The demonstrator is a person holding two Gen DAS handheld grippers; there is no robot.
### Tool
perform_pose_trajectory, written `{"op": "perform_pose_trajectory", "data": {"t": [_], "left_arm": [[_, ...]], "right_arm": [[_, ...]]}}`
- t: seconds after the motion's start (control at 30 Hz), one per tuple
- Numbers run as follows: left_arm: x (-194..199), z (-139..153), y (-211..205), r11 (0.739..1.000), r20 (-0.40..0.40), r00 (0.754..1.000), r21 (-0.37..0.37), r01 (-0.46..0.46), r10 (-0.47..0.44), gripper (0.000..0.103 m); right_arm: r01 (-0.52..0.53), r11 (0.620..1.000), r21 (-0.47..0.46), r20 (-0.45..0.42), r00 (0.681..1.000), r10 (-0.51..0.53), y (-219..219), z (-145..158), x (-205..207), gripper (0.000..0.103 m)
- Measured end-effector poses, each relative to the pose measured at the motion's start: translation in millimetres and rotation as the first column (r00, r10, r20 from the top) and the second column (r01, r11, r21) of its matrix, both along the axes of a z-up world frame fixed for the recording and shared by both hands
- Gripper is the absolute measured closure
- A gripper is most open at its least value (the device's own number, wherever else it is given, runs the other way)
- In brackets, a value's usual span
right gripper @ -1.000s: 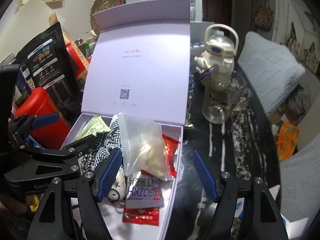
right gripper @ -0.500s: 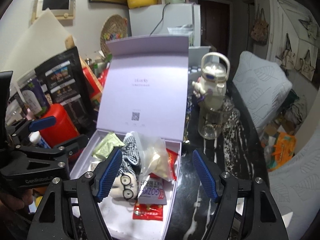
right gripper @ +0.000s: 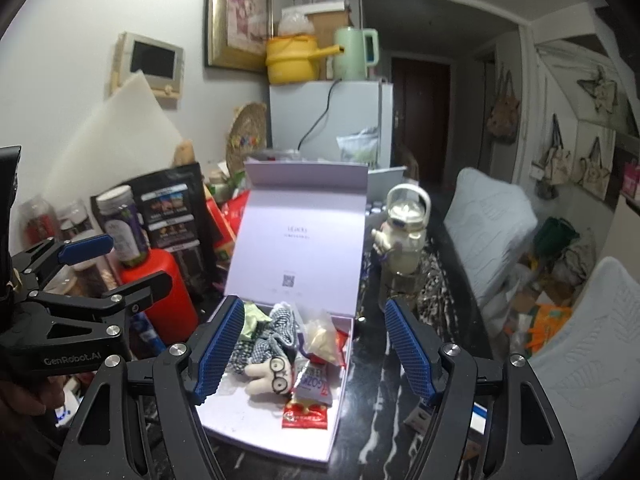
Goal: Organize soft objects
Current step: 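Withdraw both grippers from the box back over the table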
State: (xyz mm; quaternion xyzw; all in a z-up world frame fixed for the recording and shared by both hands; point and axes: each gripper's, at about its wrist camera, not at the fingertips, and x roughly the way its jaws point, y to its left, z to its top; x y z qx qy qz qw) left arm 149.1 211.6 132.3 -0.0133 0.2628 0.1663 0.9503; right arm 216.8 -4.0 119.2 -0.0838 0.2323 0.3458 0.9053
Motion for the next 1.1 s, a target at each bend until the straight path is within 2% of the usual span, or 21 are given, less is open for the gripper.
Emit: {"op": "perform_pose_trajectory", "data": {"t": [0.23, 0.43, 0.57, 0.7, 1.1], "left_arm": [[-62.1, 17.0, -27.3, 1.0, 0.078, 0.997, 0.028, 0.012, -0.014, 0.008], [-110.0, 18.3, -50.2, 0.998, 0.107, 0.994, 0.057, 0.009, -0.015, 0.008], [-134.3, 11.1, -63.1, 0.998, 0.115, 0.993, 0.06, 0.016, -0.023, 0.008], [-159.9, -0.7, -76.9, 0.996, 0.134, 0.991, 0.086, -0.018, 0.006, 0.008], [-216.1, -42.1, -106.2, 0.999, 0.131, 0.991, 0.045, 0.014, -0.02, 0.008]], "right_arm": [[-0.008, 0.999, 0.045, 0.068, 0.998, 0.005, -30.2, 14.3, -59.0, 0.029], [-0.002, 0.997, 0.074, 0.103, 0.995, -0.006, -56.2, 14.7, -105.9, 0.028], [0.002, 0.997, 0.073, 0.121, 0.993, -0.011, -69.0, 8.0, -132.9, 0.028], [0.031, 0.997, 0.076, 0.125, 0.991, -0.04, -82.4, -6.3, -160.5, 0.027], [0.132, 0.988, 0.079, 0.118, 0.983, -0.141, -119.2, -50.9, -229.3, 0.027]]}}
